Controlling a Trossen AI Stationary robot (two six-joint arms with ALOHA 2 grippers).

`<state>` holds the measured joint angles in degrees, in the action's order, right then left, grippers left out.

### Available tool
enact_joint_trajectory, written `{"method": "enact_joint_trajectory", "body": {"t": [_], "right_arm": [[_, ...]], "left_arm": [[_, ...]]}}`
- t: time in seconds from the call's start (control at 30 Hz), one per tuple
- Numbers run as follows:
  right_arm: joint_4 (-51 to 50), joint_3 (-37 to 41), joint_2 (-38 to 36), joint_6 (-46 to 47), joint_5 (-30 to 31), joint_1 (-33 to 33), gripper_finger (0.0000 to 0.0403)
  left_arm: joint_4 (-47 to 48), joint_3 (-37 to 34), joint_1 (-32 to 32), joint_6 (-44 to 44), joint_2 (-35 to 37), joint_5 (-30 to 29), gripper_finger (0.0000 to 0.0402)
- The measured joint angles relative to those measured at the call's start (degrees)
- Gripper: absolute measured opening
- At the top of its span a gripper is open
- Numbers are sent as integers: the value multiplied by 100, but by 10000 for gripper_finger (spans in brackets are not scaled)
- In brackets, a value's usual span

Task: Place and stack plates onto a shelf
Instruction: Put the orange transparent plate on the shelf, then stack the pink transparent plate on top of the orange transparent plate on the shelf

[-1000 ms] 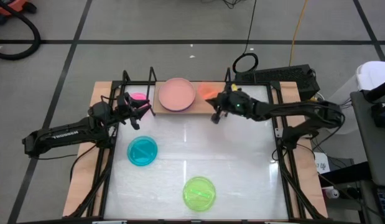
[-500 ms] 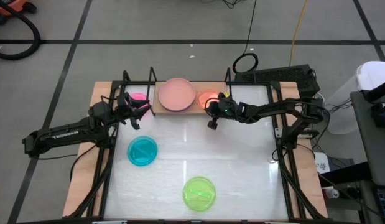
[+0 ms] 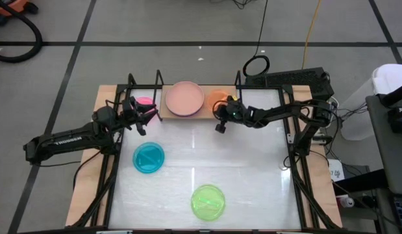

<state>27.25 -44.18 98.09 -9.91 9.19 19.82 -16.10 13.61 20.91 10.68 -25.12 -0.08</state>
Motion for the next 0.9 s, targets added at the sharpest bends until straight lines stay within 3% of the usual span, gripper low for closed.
{"method": "enact_joint_trajectory", "body": {"t": [0.27, 0.63, 0.9], "right_arm": [[257, 0, -1, -239, -35, -7, 6], [206, 1, -14, -167, -42, -30, 82], [854, 7, -830, -176, -48, -743, 102]], "left_arm": [[1, -1, 0, -4, 1, 0, 149], [7, 0, 0, -22, 0, 0, 149], [149, 0, 0, -249, -20, -4, 149]]}}
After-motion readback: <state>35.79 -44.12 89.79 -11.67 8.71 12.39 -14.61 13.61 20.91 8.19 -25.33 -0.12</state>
